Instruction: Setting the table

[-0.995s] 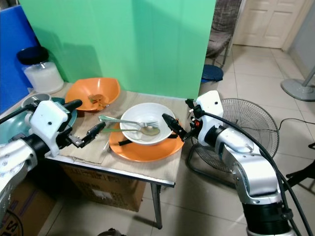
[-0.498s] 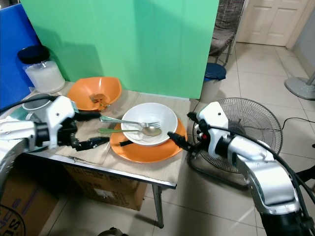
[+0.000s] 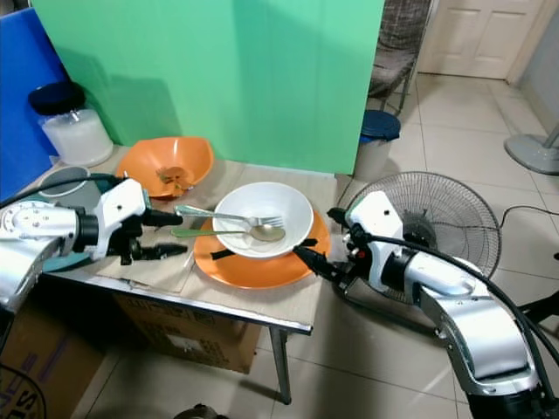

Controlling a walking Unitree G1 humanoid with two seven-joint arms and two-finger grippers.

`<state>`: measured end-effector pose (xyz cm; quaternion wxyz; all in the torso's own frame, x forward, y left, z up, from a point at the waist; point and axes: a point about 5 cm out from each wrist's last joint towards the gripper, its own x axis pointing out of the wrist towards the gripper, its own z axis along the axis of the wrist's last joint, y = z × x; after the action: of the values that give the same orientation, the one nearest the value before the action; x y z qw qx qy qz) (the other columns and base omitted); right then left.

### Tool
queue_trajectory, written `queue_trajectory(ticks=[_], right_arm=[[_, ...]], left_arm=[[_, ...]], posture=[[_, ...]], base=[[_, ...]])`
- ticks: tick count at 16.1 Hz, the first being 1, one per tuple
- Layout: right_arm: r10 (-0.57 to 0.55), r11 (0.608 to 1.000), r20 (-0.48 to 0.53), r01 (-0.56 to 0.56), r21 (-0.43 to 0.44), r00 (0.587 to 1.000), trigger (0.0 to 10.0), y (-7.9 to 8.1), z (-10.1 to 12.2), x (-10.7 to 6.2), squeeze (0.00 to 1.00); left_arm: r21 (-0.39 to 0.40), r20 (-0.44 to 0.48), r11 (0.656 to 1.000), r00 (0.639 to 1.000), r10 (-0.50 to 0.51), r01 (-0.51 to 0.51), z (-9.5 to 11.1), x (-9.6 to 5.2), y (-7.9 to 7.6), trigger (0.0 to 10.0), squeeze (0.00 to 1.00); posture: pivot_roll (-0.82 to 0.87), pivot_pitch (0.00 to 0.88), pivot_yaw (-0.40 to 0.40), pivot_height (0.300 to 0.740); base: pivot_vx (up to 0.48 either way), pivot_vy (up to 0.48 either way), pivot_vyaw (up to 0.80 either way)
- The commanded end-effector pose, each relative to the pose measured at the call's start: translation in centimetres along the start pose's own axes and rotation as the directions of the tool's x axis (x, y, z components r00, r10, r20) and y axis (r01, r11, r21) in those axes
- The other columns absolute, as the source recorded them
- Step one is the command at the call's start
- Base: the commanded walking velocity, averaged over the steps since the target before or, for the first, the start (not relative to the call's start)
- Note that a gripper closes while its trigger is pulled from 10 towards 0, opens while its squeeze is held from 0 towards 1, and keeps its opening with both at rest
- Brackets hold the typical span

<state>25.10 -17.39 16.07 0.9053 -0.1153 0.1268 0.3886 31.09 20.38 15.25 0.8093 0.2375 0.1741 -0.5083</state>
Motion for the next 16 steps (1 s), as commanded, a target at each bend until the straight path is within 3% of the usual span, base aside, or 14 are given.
queue_trajectory(ticks=[1, 8, 9, 12, 15, 16], right_arm=[[0.029, 1.0, -0.007, -0.029, -0.006, 1.0, 10.0, 0.52, 0.13, 0.0, 0.0], [0.049, 0.999, -0.022, -0.049, -0.008, 0.999, 10.0, 0.79, -0.09, -0.26, 0.0], [0.052, 0.999, -0.023, -0.052, -0.008, 0.998, 10.0, 0.86, -0.12, -0.26, 0.0], [0.058, 0.998, -0.026, -0.059, -0.008, 0.998, 10.0, 0.93, -0.2, -0.22, 0.0], [0.064, 0.998, -0.029, -0.064, -0.009, 0.998, 10.0, 1.0, -0.22, -0.19, 0.0], [0.066, 0.998, -0.03, -0.067, -0.01, 0.997, 10.0, 1.05, -0.24, -0.2, 0.0]], left_arm=[[0.012, 0.007, 1.0, 1.0, -0.008, 0.008, 0.2, -0.03, 0.22, 0.0, 0.0], [0.003, 0.067, 0.997, 0.995, -0.078, 0.078, 0.48, 0.49, 0.61, 0.0, 0.0], [0.008, 0.082, 0.997, 0.993, -0.083, 0.083, 0.63, 0.47, 0.68, 1.3, 0.0], [0.001, 0.106, 0.994, 0.989, -0.105, 0.105, 0.87, 0.58, 0.59, 3.2, 0.0], [-0.002, 0.117, 0.993, 0.987, -0.115, 0.116, 0.96, 0.63, 0.56, 4.4, 0.0], [-0.002, 0.111, 0.993, 0.987, -0.115, 0.115, 0.89, 0.66, 0.6, 7.1, 0.0]], posture=[[-0.02, 0.0, 0.081, 0.74], [-0.02, 0.0, 0.084, 0.74], [-0.02, 0.0, 0.084, 0.74], [-0.02, 0.0, 0.085, 0.74], [-0.02, 0.0, 0.087, 0.74], [-0.02, 0.0, 0.088, 0.74]], base=[[0.0, 0.0, 0.0], [0.0, 0.0, 0.0], [0.0, 0.0, 0.0], [0.0, 0.0, 0.0], [0.0, 0.0, 0.0], [0.0, 0.0, 0.0]])
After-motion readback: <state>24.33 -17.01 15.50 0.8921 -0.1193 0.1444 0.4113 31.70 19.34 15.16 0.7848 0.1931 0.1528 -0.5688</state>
